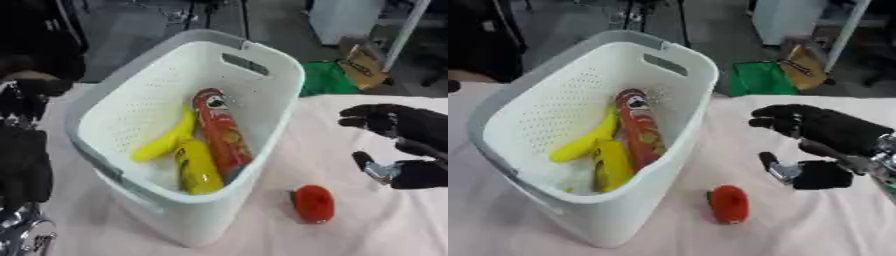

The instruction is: Pick up objects on the table and place them in the box.

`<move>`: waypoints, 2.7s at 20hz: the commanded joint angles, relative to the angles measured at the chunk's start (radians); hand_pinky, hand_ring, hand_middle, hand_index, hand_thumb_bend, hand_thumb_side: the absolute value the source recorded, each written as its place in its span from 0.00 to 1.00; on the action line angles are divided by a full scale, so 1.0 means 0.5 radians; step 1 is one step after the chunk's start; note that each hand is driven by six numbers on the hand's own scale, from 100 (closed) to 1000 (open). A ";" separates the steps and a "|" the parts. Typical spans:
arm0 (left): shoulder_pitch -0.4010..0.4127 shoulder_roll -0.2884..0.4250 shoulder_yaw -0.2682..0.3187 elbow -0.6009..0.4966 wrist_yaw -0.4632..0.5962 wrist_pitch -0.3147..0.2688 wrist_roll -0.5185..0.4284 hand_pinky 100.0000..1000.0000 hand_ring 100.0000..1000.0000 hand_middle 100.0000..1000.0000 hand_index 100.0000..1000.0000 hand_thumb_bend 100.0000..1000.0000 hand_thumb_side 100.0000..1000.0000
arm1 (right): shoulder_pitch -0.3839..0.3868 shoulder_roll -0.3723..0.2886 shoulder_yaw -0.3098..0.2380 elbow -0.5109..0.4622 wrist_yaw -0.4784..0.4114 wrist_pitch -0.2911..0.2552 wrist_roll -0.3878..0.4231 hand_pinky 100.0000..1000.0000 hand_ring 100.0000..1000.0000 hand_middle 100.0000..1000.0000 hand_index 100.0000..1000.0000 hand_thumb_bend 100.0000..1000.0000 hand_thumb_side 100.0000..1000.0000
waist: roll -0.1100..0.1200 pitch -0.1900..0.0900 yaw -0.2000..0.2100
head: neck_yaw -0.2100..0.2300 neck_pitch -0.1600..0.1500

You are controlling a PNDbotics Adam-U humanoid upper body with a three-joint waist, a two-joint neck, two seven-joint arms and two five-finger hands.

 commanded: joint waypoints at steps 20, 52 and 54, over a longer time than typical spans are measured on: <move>-0.010 0.034 -0.011 -0.025 0.019 0.001 -0.012 0.64 0.52 0.63 0.70 0.00 0.91 | -0.073 0.141 0.124 0.095 0.178 -0.118 0.316 0.98 1.00 0.99 1.00 0.22 0.75 | -0.021 -0.054 0.027 | -0.026 -0.002; -0.035 0.021 -0.028 -0.025 0.035 0.005 -0.026 0.64 0.52 0.63 0.70 0.00 0.91 | -0.076 0.209 0.199 0.375 0.472 -0.313 0.357 0.97 1.00 0.95 1.00 0.26 0.68 | -0.039 -0.020 0.094 | -0.063 -0.065; -0.036 0.020 -0.029 -0.025 0.036 0.004 -0.027 0.64 0.52 0.63 0.70 0.00 0.91 | -0.080 0.216 0.200 0.397 0.482 -0.320 0.361 0.97 1.00 0.95 1.00 0.26 0.68 | -0.039 -0.018 0.100 | -0.069 -0.069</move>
